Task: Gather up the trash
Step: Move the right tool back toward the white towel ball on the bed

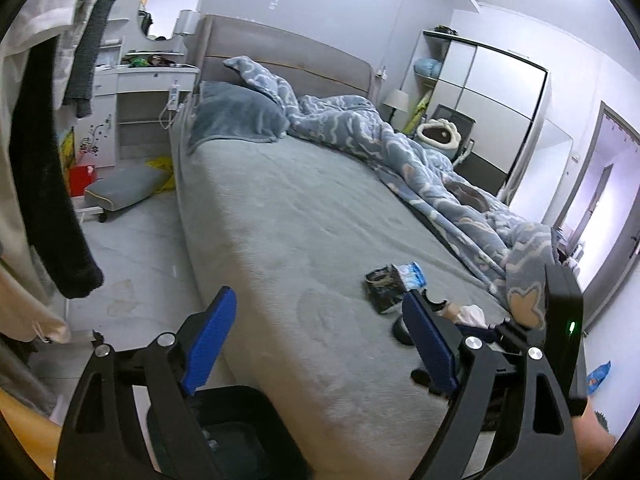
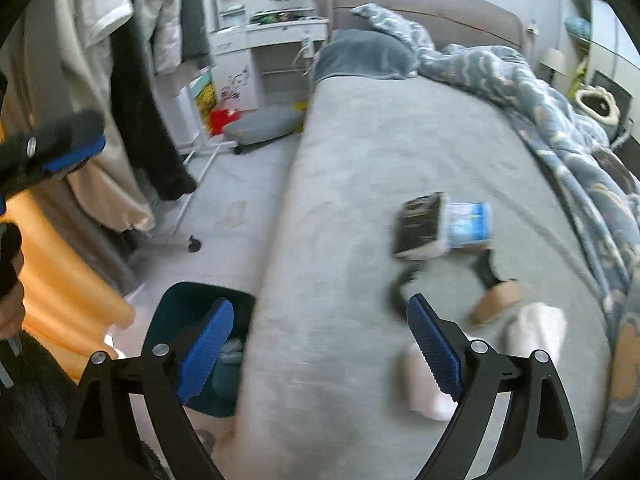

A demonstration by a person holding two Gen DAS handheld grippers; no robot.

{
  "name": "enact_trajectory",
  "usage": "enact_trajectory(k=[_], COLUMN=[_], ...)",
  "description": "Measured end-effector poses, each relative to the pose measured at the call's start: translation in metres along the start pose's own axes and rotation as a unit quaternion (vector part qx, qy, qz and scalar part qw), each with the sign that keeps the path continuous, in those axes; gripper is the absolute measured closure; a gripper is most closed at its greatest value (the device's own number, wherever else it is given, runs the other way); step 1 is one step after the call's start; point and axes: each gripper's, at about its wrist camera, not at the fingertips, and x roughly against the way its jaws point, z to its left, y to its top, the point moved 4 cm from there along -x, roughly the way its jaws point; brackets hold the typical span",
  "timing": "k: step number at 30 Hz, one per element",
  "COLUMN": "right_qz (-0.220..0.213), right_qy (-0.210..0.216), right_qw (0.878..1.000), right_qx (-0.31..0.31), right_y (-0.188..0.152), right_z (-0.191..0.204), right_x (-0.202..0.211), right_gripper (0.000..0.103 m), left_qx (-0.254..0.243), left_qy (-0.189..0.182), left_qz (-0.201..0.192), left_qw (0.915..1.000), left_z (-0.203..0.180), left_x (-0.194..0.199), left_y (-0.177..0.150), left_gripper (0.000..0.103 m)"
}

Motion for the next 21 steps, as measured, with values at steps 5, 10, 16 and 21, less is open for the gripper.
enact_trajectory(k=[5, 10, 16, 21], right_qz=[-0.011, -0.017, -0.021, -0.020], right_qy=[-0.013, -0.019, -0.026, -0.029], right_qw=[1.000, 0.999, 0.999, 0.998], right_qx=[-0.007, -0.020, -0.032, -0.046], right_y=[0.003, -0.001, -0.006, -0.015], right_z=[-0.033, -0.065, -0.101, -0.130], right_x=[0.009, 0.015, 0.020, 0.020], right_gripper=[0.013, 0.013, 0.013, 0.013], left_qx=[-0.020, -0.026, -0.033, -0.054], left_qy=[-0.007, -0.024, -0.042, -0.047], left_qz=[0.014, 0.036, 0.056, 0.072], left_qw=[0.9997, 0.9987, 0.9970, 0.9949], left_z=[-0.025, -0.046, -0.070, -0.092], left_x=[-0.018, -0.039, -0.060, -0.076], left_y=[-0.007, -0.017, -0.028, -0.039], left_gripper=[0.015, 0.015, 0.014, 0.014])
